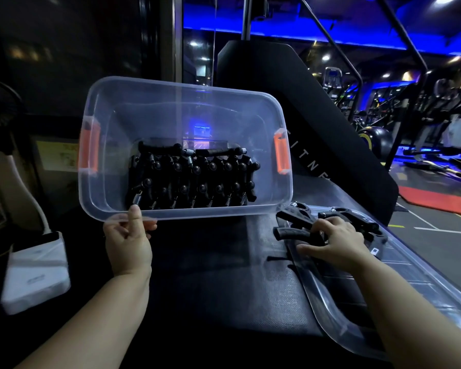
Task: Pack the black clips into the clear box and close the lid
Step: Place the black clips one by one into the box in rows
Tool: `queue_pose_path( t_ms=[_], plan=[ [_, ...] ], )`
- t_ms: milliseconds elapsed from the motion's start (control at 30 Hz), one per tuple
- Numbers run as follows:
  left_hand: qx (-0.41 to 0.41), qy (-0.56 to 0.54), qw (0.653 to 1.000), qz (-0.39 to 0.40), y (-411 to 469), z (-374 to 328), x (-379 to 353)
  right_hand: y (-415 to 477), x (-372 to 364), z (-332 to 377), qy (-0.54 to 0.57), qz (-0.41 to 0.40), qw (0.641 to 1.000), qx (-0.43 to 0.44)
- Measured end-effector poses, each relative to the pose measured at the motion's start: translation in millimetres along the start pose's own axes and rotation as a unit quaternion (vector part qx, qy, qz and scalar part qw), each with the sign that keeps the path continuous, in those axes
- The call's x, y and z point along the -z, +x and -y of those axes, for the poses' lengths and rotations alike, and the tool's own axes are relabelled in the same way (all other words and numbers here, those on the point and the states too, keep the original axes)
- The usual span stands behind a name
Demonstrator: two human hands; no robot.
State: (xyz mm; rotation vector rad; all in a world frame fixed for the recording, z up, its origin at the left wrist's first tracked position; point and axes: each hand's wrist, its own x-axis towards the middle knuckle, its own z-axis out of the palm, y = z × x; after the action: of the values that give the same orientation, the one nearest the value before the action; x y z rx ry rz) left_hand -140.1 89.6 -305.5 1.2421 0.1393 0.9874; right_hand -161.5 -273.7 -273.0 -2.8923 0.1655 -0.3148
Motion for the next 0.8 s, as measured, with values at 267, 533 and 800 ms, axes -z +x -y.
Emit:
queue_pose_path(
  t_ms=[267,533,800],
  plan=[
    [0.005,-0.005,1.0,-0.005,-2,-4,0,-6,5,-1,0.002,0.04,0.997,0.064],
    [0.007,0.006,1.0,-0.005,-2,-5,1,-16,12,8,-0.009,0.118,0.987,0.106],
    [0.01,0.007,1.0,-0.01,-3,-4,0,-22,16,8,0.115,0.209,0.965,0.107]
  ],
)
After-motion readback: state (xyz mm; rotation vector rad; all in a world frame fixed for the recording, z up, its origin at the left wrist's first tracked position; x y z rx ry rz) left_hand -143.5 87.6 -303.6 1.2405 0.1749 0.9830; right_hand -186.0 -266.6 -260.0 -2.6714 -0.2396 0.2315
